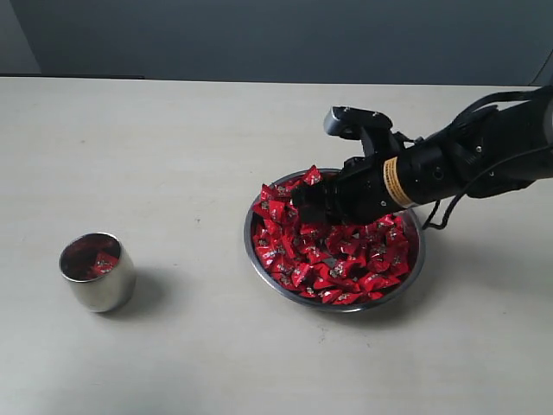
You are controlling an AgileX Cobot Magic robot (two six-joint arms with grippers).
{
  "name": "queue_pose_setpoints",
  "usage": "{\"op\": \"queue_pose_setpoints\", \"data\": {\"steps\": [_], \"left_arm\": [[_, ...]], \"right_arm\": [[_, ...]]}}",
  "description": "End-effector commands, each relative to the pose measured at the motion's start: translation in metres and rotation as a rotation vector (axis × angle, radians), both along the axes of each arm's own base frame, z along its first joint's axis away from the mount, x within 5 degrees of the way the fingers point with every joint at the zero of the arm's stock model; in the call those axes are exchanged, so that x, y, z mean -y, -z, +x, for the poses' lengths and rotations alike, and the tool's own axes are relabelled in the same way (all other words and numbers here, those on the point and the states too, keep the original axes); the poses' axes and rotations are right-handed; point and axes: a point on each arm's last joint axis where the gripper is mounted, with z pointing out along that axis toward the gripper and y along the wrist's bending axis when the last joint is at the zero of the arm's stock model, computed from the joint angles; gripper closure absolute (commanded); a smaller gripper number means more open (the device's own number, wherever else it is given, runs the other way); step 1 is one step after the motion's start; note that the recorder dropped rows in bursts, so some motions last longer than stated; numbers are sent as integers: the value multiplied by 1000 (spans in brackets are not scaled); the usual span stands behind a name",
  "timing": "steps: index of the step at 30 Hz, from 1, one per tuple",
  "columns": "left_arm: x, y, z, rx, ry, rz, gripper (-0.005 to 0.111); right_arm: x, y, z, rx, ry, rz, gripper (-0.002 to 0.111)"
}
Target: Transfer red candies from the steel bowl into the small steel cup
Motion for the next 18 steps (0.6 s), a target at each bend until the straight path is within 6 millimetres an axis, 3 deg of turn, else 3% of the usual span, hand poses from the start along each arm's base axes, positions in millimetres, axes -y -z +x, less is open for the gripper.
{"op": "queue_pose_setpoints", "data": {"steps": [1, 11, 14, 18], "left_arm": [[0, 0, 0, 7, 0, 1, 106], [0, 0, 0, 7, 0, 1, 106], [0, 0, 0, 7, 0, 1, 106], [0, 1, 0, 5, 0, 1, 106]], "right_arm": [[3, -20, 3, 78, 23, 10, 88], [24, -74, 0, 313, 160, -2, 88], [32, -76, -7, 337, 190, -21, 88], [41, -65, -17, 317, 203, -62, 88]]}}
